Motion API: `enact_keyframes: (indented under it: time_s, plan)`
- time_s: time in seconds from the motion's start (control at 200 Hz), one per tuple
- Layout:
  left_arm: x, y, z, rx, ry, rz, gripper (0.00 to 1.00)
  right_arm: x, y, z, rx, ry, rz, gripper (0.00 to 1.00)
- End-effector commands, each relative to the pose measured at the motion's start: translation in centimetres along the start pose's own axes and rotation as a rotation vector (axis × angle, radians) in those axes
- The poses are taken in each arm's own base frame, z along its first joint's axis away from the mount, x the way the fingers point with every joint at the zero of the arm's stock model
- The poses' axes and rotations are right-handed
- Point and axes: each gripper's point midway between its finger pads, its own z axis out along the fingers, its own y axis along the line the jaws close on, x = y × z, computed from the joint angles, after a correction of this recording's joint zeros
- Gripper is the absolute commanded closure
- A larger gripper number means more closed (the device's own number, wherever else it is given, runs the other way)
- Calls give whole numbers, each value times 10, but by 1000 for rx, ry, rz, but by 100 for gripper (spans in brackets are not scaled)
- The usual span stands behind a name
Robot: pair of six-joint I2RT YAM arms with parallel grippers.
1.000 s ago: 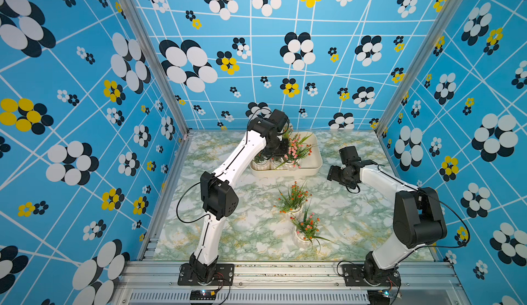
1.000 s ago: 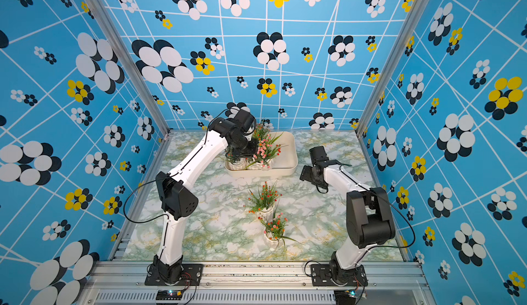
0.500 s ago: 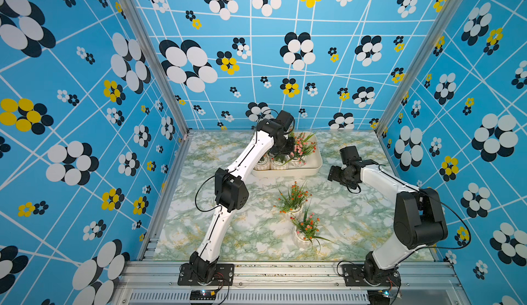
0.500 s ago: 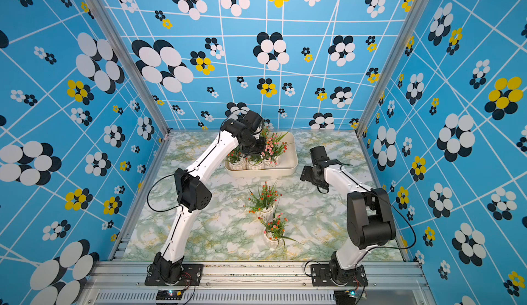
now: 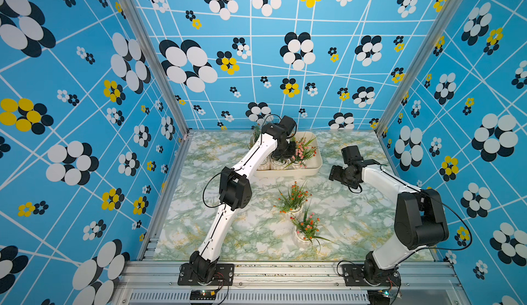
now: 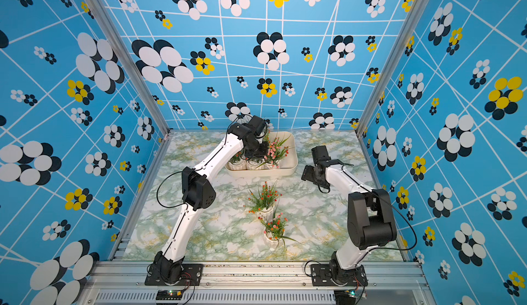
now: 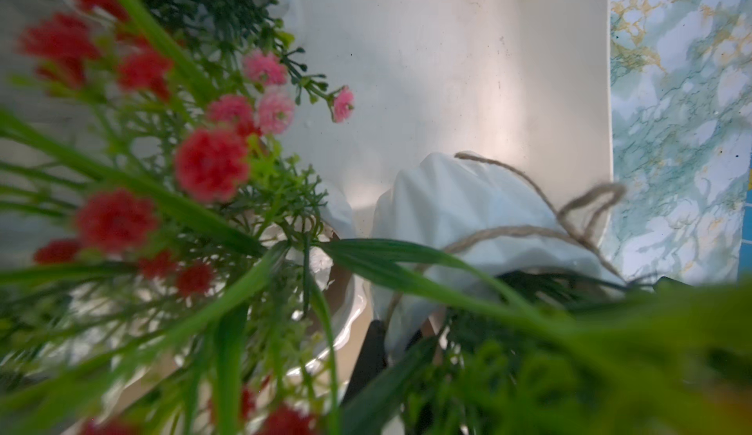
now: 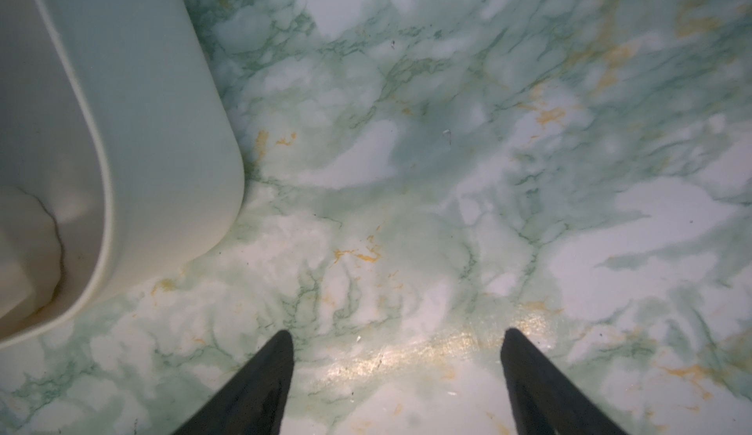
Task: Put the potted gypsophila into the storage box
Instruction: Place the baby's breath potted plant at the storage box.
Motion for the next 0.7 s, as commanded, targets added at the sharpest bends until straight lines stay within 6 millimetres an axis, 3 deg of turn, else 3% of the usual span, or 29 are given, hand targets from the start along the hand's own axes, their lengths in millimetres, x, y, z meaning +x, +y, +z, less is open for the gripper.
enact_keyframes:
  time_s: [0.0, 0.695]
  plan:
    - [-4, 1, 5, -14, -13, 24, 100, -2, 2, -4, -13, 8, -8, 17]
    - [11, 14, 40, -49, 65, 33, 99, 0, 1, 2, -13, 22, -7, 17]
